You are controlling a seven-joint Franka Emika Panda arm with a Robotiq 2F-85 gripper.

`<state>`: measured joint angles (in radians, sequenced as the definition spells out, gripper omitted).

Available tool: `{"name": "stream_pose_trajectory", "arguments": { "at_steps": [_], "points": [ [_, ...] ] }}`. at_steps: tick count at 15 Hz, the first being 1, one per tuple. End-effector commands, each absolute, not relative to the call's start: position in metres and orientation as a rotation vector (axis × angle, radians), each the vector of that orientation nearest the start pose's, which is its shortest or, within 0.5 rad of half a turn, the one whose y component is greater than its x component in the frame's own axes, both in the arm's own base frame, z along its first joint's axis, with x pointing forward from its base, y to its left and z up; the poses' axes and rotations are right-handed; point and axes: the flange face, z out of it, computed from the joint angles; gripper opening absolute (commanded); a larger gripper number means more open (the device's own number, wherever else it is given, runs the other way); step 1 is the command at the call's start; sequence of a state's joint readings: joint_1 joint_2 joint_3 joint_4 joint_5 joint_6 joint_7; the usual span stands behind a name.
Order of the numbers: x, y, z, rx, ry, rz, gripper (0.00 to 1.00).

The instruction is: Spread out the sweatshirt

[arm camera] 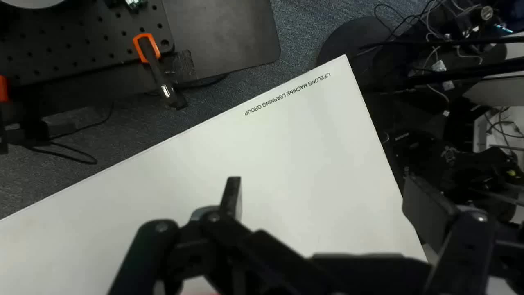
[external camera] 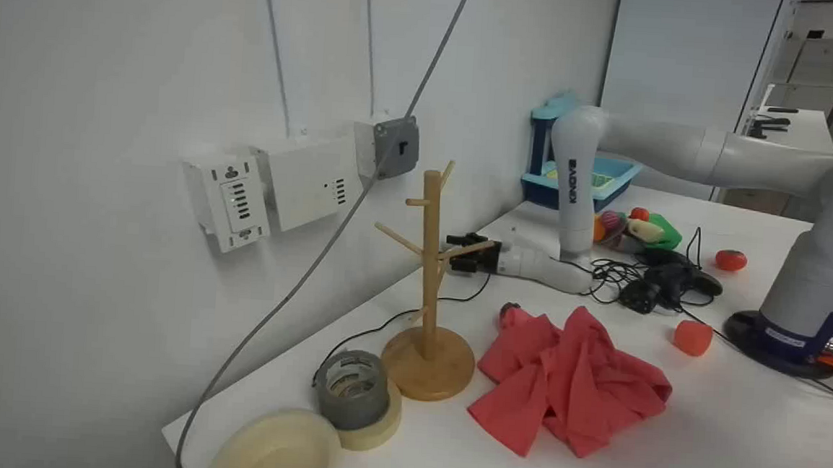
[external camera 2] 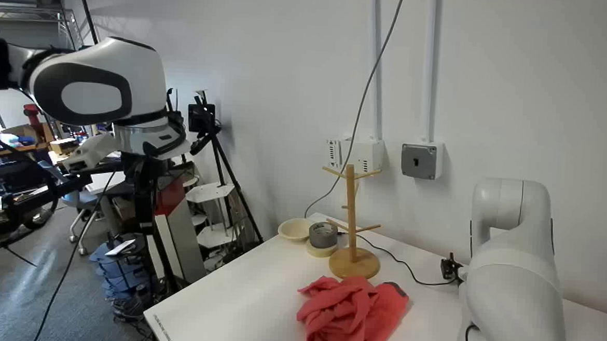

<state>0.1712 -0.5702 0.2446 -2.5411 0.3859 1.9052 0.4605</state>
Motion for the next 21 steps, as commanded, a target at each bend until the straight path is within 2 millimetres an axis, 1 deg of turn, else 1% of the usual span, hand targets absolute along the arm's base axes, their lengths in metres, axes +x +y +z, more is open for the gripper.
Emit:
{"name": "stream_pose_trajectory", "arguments": {
  "at_steps": [1, 16, 21],
  "points": [
    [0.327, 0.176, 0.453, -2.933, 0.336, 0.233, 1.00],
    [0.328, 0.176, 0.452, -2.934, 0.337, 0.238, 1.00],
    [0.339, 0.174, 0.455, -2.937, 0.365, 0.205, 1.00]
  ]
}}
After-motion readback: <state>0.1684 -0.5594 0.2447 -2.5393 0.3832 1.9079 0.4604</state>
